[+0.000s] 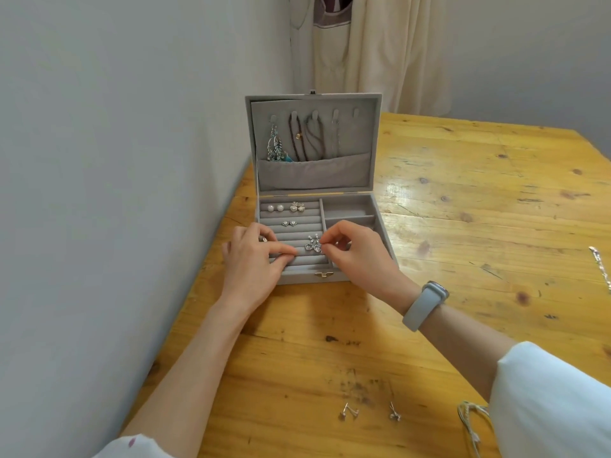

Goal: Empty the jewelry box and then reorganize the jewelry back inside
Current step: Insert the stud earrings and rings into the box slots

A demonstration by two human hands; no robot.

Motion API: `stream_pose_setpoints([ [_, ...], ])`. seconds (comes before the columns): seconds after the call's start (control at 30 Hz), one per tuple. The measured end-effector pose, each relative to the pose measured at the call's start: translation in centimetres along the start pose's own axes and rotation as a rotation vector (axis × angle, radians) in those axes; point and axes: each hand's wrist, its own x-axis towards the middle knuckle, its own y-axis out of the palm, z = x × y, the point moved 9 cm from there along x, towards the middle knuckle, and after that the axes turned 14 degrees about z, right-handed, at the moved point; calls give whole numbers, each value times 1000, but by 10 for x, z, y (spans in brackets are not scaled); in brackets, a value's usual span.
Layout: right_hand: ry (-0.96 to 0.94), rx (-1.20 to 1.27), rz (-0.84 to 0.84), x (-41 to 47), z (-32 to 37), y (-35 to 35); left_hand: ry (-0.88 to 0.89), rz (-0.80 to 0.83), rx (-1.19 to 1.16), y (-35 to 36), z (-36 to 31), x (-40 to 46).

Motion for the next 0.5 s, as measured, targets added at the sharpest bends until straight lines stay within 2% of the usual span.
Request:
stream_pose_setpoints([
  [0.13,-21,-41,-21,7,5,6,39,-22,-12,1,1,-2],
  [0.5,-104,-261,74,22,17,28,123,-87,-20,-5,12,-20],
])
